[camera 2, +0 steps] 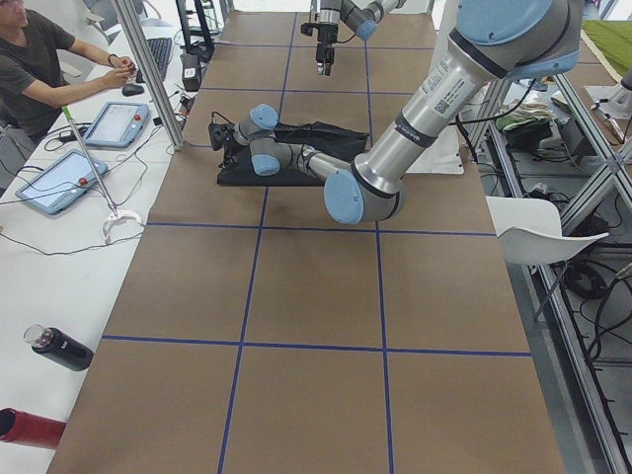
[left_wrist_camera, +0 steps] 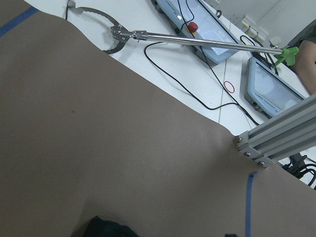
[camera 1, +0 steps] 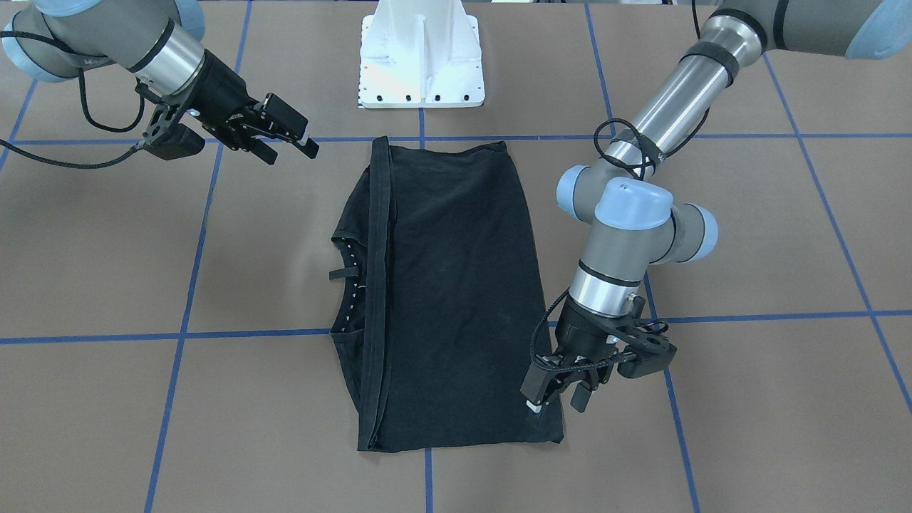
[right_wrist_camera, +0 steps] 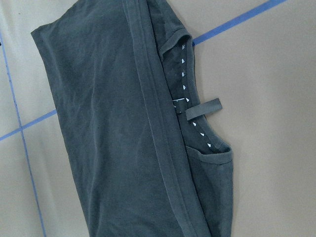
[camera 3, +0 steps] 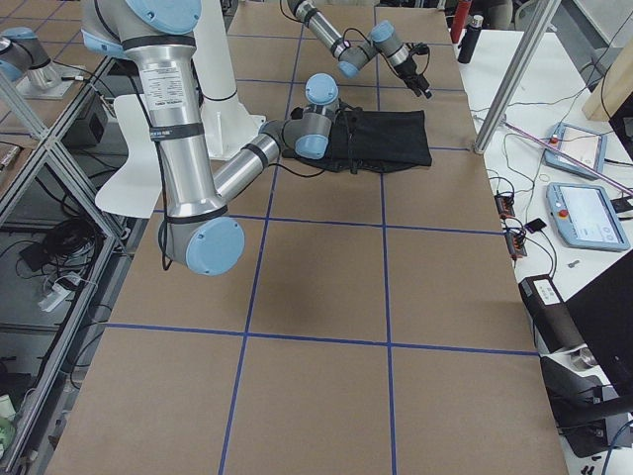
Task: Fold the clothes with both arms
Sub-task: 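Move the right gripper to the folded edge while the left withdraws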
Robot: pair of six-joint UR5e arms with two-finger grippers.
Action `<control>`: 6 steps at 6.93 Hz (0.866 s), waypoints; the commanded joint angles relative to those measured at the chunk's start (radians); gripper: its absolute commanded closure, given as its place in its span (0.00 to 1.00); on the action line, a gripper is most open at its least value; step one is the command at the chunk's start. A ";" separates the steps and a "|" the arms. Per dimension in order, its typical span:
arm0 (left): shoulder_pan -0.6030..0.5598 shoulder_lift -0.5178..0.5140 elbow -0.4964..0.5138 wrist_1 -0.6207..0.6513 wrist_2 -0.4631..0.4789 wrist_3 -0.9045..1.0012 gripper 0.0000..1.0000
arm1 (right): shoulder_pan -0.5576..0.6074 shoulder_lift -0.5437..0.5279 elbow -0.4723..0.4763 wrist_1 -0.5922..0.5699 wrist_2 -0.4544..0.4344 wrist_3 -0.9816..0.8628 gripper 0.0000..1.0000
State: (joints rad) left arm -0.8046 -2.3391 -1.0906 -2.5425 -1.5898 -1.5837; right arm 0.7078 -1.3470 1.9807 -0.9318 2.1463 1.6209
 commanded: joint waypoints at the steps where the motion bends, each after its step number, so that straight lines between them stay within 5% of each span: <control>1: -0.039 0.099 -0.104 0.008 -0.125 0.083 0.00 | -0.058 0.043 -0.011 -0.089 -0.111 -0.099 0.00; 3: -0.070 0.264 -0.289 0.010 -0.211 0.181 0.00 | -0.109 0.182 -0.008 -0.392 -0.198 -0.224 0.00; 5: -0.080 0.413 -0.414 0.005 -0.281 0.258 0.00 | -0.267 0.216 -0.031 -0.429 -0.409 -0.305 0.00; 6: -0.080 0.485 -0.487 0.002 -0.295 0.289 0.00 | -0.296 0.242 -0.080 -0.430 -0.424 -0.308 0.00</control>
State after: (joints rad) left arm -0.8834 -1.9407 -1.4946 -2.5364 -1.8587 -1.3343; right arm 0.4690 -1.1369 1.9451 -1.3506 1.7825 1.3276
